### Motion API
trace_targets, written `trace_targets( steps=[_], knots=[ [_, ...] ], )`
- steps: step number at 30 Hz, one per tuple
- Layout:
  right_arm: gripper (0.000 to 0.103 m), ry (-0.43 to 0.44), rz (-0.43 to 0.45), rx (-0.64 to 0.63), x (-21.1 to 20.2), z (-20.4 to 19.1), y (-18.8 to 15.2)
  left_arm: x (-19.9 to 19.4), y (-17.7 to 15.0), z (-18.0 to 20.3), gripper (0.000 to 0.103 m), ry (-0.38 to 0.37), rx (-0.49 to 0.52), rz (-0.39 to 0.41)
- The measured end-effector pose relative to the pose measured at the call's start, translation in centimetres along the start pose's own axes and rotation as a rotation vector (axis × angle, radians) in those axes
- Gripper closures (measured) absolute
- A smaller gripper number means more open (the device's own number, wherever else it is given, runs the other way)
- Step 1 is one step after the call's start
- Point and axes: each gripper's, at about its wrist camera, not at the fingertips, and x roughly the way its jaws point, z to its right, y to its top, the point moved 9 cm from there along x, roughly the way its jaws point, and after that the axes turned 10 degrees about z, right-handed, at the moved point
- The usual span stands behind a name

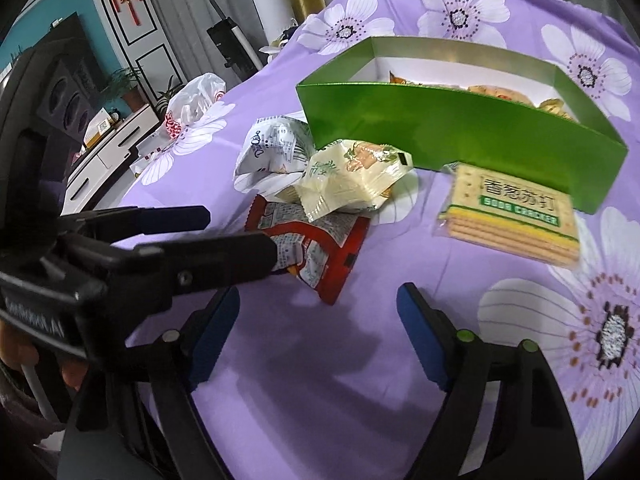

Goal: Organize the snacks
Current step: 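Grasp the red-and-white printed bag with the left gripper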

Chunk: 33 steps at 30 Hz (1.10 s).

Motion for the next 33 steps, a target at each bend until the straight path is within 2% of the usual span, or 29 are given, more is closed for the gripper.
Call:
trace_targets(
  steps=[3,6,10,12,15,22,28,30,33],
  knots=[
    [0.024,0.007,0.004,-0.004,0.6,-0.2,0.1,0.4,-0.2,0.0,0.015,-0.009,0.000,-0.009],
    [0.024,0.019,0.008,-0.006,1.2,-0.4,0.4,0.8,-0.3,0.0,0.023,-0.023,-0.002,-0.017],
    [0.024,0.033,-0.001,-0.009,1.6,-0.5,0.6,1.2,-0.4,-0.3,0.027,-0.031,-0.016,-0.023],
    [0.024,0.038,-0.006,-0.015,1.8,-0.7,0.6,1.2,-0.4,-0.4,0.039,-0.033,-0.023,-0.022],
    [0.025,0.053,-0.017,-0.036,2.2,-1.3,0.7,1.3,-0.5,-0.4,0.046,-0.038,-0.022,-0.029],
    [0.031,0.045,-0.036,-0.069,2.6,-1.5,0.8,1.4,-0.5,-0.7,0.049,-0.048,-0.040,-0.032],
    [0.044,0.023,-0.008,-0.071,2.0,-1.4,1.1,0.9,-0.3,-0.4,0.049,-0.065,-0.050,-0.020],
    [0.055,0.032,0.007,-0.082,1.7,-1.8,1.2,0.8,-0.1,-0.2,0.049,-0.063,-0.041,-0.017],
    [0.057,0.034,0.004,-0.078,1.8,-1.8,1.1,0.8,-0.3,-0.3,0.049,-0.066,-0.048,-0.022]
  ],
)
